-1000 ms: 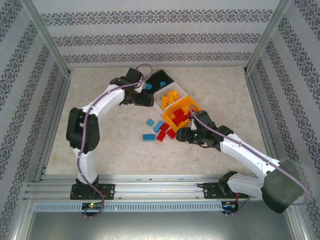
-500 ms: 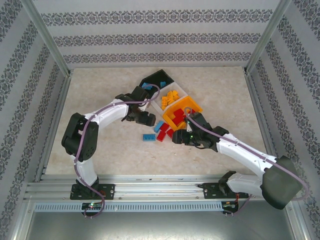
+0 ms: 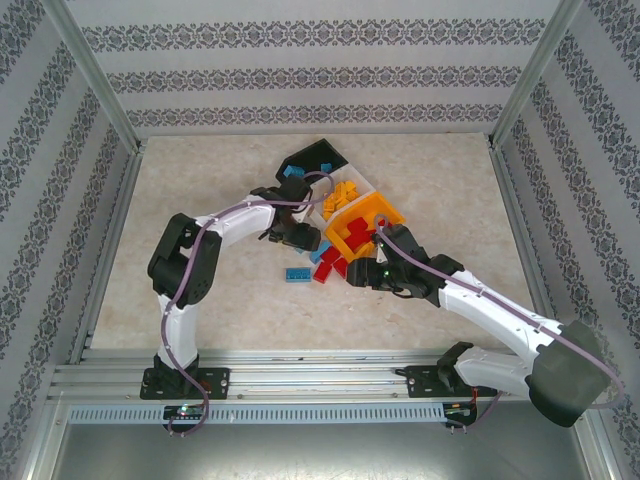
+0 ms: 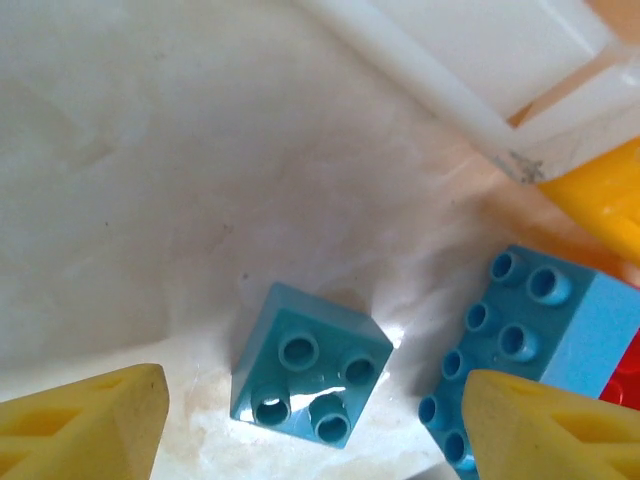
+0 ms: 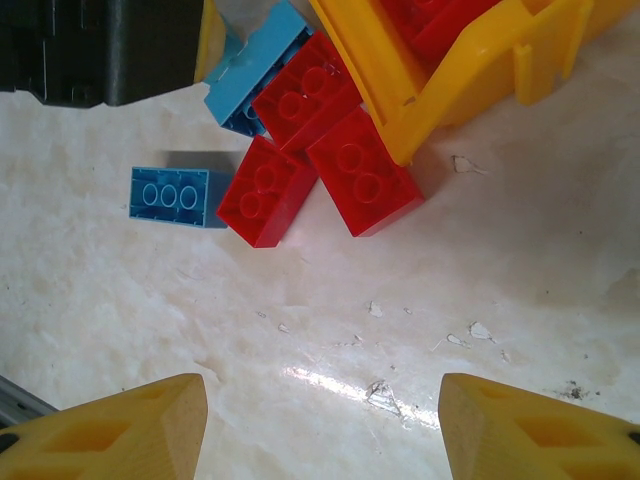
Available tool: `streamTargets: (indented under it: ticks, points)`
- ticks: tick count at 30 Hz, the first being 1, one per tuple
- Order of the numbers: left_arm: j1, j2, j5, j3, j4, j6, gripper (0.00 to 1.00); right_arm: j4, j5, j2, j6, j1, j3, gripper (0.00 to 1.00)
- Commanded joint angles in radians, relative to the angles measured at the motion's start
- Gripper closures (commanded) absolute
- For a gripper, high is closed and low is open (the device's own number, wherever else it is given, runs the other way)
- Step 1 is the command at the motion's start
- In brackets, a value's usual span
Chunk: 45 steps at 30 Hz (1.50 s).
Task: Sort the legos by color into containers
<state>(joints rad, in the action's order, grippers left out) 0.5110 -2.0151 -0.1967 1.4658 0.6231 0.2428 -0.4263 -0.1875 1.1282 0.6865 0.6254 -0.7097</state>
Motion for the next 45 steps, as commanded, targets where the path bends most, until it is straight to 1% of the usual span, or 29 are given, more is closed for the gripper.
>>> streamTargets:
  ticks: [1,7,14,22,25,27,33,37,42,45]
  points:
    - [0.008,-0.035,0.035,0.037,0.015,-0.007,0.25,-0.008,0.017,-0.008,0.009,-0.005,0.018,0.37]
    - [0.008,-0.061,0.031,0.044,0.022,-0.010,0.31,-0.003,0.016,-0.003,0.009,-0.006,0.019,0.37]
    - [0.008,-0.065,0.044,0.015,0.017,-0.013,0.37,0.010,0.012,0.009,0.010,-0.007,0.022,0.37]
    - [0.006,-0.070,0.040,0.021,0.023,-0.017,0.55,0.036,-0.018,0.087,0.014,-0.003,0.027,0.36]
    - [0.002,-0.057,0.040,0.004,0.023,-0.019,0.57,0.047,-0.013,0.120,-0.011,-0.004,0.020,0.36]
    - [-0.004,-0.045,0.032,-0.010,0.021,-0.018,0.60,0.046,-0.010,0.150,-0.048,-0.003,0.003,0.36]
    - [-0.032,0.011,-0.001,-0.050,0.008,-0.003,0.63,0.028,0.029,0.264,-0.219,0.000,-0.074,0.36]
    - [-0.068,0.073,-0.028,-0.082,-0.003,0.014,0.63,0.005,0.056,0.338,-0.308,0.007,-0.123,0.37]
    - [-0.123,0.153,-0.089,-0.117,-0.026,0.054,0.63,0.012,0.092,0.403,-0.360,0.026,-0.157,0.37]
    - [-0.159,0.179,-0.129,-0.109,-0.037,0.081,0.63,0.018,0.118,0.445,-0.371,0.035,-0.179,0.38]
